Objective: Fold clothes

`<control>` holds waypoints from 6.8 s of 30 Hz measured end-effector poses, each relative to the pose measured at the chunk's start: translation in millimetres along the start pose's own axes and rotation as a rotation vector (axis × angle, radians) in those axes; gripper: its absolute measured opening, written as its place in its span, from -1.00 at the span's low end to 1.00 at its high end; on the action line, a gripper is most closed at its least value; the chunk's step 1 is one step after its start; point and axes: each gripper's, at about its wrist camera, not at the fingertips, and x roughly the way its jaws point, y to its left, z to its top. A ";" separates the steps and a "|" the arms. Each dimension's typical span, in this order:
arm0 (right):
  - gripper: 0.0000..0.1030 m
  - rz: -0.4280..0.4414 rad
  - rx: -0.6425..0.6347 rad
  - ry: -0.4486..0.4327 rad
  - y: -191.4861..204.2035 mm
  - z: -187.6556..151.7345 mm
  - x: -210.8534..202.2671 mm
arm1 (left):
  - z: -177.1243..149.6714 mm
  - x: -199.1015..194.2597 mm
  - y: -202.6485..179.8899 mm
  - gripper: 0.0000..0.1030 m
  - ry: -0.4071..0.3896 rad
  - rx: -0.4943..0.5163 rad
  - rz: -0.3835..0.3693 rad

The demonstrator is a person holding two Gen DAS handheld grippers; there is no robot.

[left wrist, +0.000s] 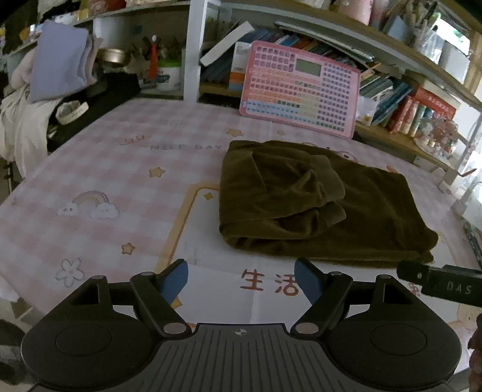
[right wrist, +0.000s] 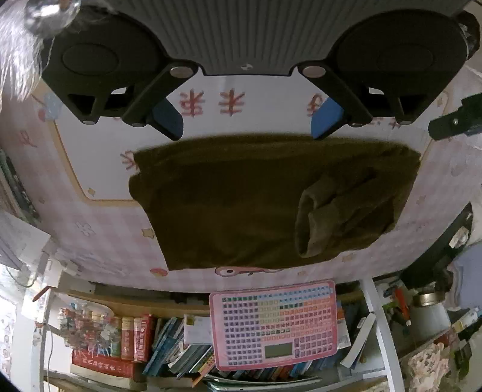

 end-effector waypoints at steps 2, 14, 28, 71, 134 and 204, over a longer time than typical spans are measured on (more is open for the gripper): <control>0.79 -0.014 0.003 -0.004 5.2 -4.5 -5.2 | -1.3 -2.8 4.2 0.59 -0.005 0.010 -0.015; 0.81 -0.086 0.014 -0.032 21.8 -23.1 -32.4 | -7.6 -12.7 17.0 0.65 -0.018 0.037 -0.079; 0.86 -0.092 0.007 -0.017 17.6 -31.1 -38.8 | -13.5 -14.0 9.7 0.65 -0.016 0.033 -0.089; 0.13 0.533 0.558 0.375 -238.9 72.1 108.9 | -2.8 33.9 -186.2 0.65 -0.028 0.119 0.188; -0.77 0.715 0.801 0.260 -267.4 124.7 133.6 | -3.1 20.0 -255.6 -0.75 -0.147 0.346 -0.309; 0.19 0.082 0.355 -0.023 -11.6 27.5 47.4 | 71.8 90.2 22.3 0.12 0.076 -0.106 -0.462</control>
